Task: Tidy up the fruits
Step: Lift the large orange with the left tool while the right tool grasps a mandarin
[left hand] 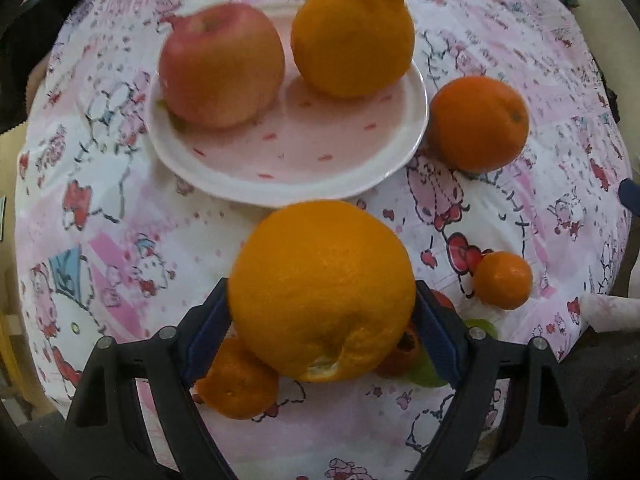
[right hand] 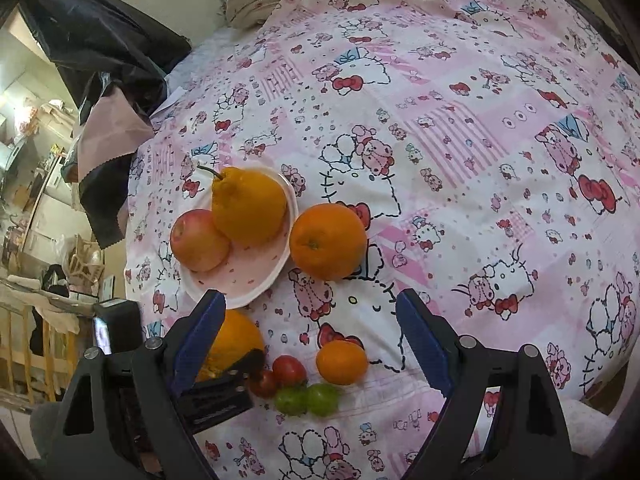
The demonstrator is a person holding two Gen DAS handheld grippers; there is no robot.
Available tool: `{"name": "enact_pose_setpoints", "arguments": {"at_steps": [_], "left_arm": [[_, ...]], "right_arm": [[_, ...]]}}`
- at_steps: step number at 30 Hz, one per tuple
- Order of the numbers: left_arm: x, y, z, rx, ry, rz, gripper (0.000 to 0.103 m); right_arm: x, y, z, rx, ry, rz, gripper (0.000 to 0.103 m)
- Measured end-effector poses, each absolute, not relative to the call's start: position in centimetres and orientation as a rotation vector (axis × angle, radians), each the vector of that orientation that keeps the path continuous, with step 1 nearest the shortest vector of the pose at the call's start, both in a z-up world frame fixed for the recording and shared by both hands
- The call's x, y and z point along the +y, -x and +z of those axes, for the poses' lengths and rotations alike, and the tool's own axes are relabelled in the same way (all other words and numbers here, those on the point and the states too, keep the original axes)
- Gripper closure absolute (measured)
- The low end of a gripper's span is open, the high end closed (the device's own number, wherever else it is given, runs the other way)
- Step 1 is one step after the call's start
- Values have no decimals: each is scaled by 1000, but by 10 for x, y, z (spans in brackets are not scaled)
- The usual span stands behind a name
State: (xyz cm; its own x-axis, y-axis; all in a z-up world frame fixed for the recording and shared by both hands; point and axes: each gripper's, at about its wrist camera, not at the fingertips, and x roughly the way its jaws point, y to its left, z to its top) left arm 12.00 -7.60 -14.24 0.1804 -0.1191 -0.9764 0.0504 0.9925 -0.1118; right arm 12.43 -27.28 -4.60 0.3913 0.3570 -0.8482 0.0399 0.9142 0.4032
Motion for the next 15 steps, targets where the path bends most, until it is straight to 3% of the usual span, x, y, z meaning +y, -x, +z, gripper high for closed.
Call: {"name": "enact_pose_setpoints", "arguments": {"at_steps": [7, 15], "left_arm": [[-70, -118, -136, 1359, 89, -143, 26], [-66, -103, -89, 1273, 101, -185, 27]], "right_arm": [[-267, -127, -47, 1164, -379, 222, 13], [-261, -128, -42, 1148, -372, 240, 13]]}}
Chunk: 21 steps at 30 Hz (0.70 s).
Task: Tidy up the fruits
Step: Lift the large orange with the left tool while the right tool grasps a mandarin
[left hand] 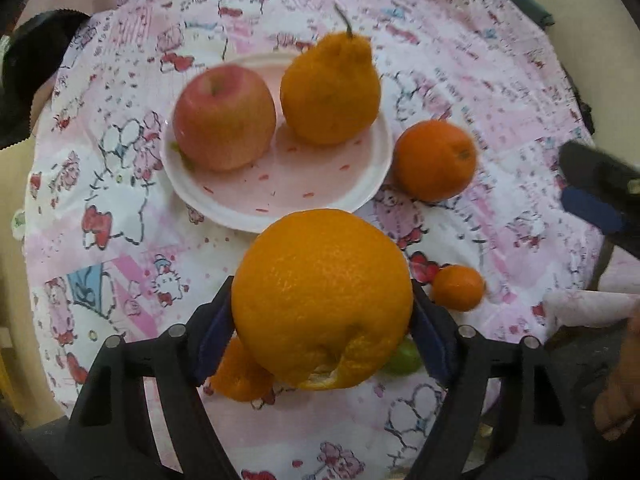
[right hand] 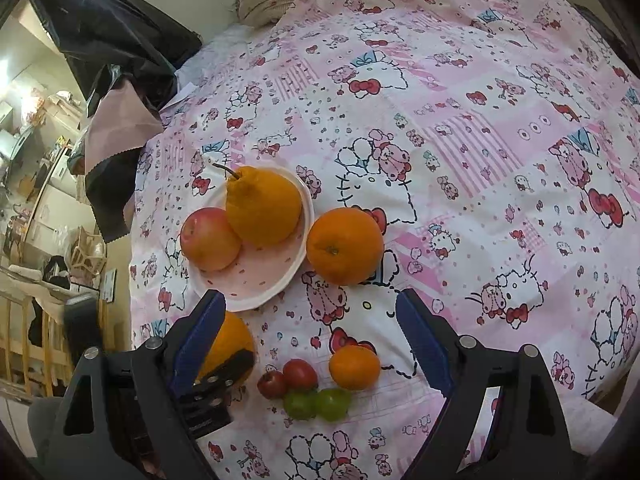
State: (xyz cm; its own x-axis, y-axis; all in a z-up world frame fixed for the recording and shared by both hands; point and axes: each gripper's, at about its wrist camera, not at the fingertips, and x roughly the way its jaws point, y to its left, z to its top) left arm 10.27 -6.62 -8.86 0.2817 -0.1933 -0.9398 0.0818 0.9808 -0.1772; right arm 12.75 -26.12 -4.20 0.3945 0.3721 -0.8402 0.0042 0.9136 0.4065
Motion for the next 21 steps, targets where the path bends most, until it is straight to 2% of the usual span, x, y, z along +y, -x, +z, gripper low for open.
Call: {"name": "enact_pose_setpoints", "arguments": {"at_steps": [12, 21], "left_arm": [[-13, -87, -21, 1198, 108, -104, 27], [17, -95, -44, 1238, 205, -44, 27]], "right_arm": [[-282, -132, -41, 1139, -482, 214, 13], [-304, -161, -69, 1224, -593, 112, 13]]}}
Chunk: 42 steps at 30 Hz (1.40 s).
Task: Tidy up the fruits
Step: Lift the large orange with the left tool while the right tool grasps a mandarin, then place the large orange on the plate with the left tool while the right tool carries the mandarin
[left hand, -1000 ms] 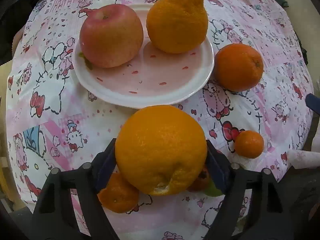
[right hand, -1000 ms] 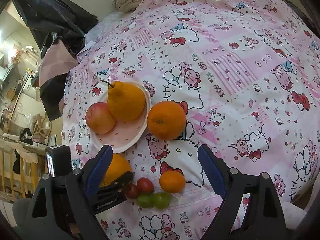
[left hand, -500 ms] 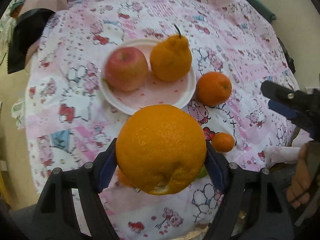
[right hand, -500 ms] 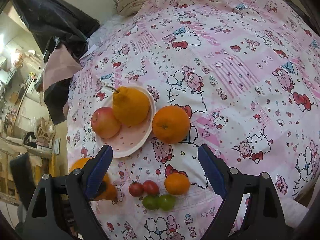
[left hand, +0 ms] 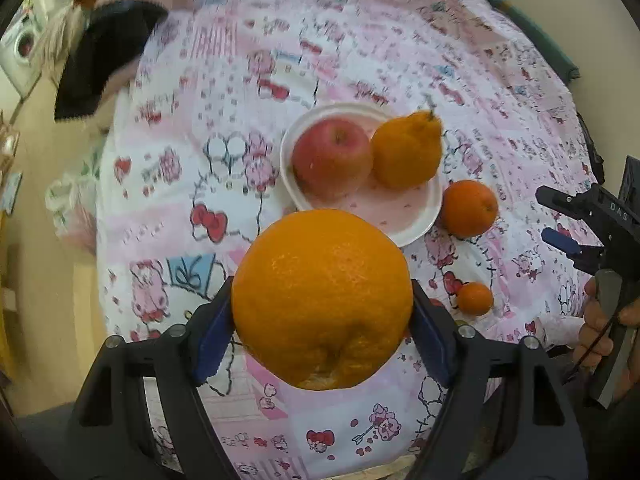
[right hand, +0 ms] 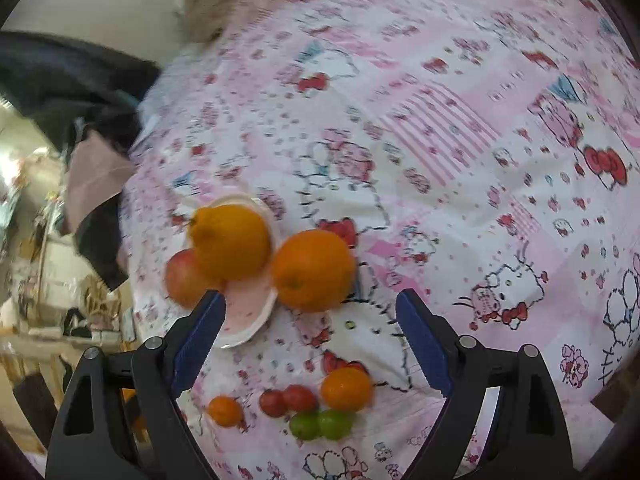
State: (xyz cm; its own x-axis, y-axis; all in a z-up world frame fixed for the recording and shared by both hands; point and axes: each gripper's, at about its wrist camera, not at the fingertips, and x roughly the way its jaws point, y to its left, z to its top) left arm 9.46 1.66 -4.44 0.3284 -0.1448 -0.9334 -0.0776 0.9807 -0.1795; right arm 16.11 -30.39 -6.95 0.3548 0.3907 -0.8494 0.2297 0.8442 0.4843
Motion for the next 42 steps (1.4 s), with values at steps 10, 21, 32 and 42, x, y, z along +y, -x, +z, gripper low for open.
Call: {"name": "enact_pose_setpoints", "arguments": {"at_steps": [10, 21, 32, 42], "left_arm": [[21, -98, -50, 1257, 250, -49, 27], [25, -97, -58, 1292, 272, -50, 27], [23, -100, -55, 1271, 277, -60, 27], [27, -101, -54, 1247, 279, -41, 27]], "right_arm": [[-258, -196, -106, 1333, -440, 130, 14], [-245, -219, -147, 1402, -409, 85, 26], [-256, -211, -141, 1380, -419, 87, 30], [-270, -191, -107, 1311, -477, 95, 30]]}}
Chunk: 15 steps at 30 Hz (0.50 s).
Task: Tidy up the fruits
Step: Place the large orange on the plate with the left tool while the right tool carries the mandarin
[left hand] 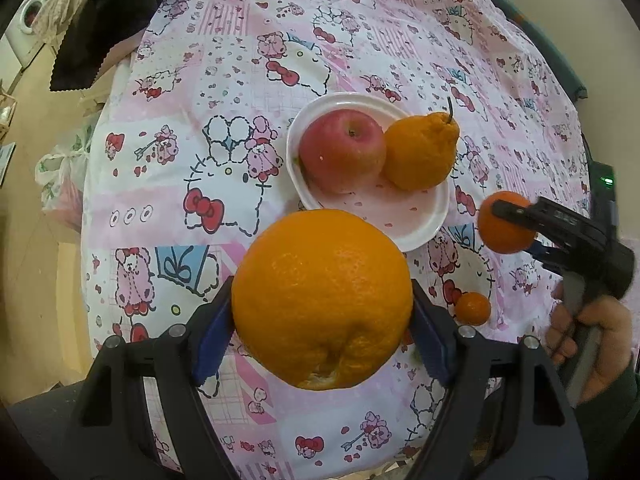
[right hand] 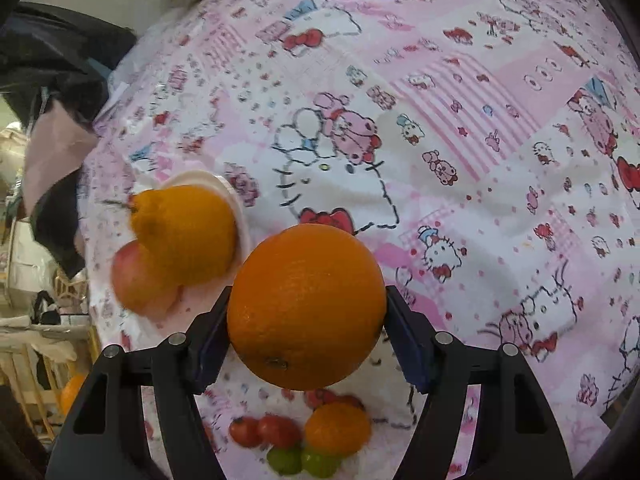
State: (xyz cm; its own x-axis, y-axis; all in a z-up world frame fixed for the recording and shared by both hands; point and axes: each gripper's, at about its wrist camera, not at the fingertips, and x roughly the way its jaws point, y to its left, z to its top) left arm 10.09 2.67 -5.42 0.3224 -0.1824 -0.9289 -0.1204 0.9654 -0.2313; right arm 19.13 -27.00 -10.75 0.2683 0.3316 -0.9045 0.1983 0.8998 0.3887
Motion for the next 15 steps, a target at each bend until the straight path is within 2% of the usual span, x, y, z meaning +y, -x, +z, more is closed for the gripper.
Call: {"name": "enact_pose_setpoints", "arguments": {"at_steps": [15], "left_arm": [[30, -96, -49, 1184, 244, -17, 27]], "right_arm": [[-251, -128, -15, 1128, -411, 359, 30]]}}
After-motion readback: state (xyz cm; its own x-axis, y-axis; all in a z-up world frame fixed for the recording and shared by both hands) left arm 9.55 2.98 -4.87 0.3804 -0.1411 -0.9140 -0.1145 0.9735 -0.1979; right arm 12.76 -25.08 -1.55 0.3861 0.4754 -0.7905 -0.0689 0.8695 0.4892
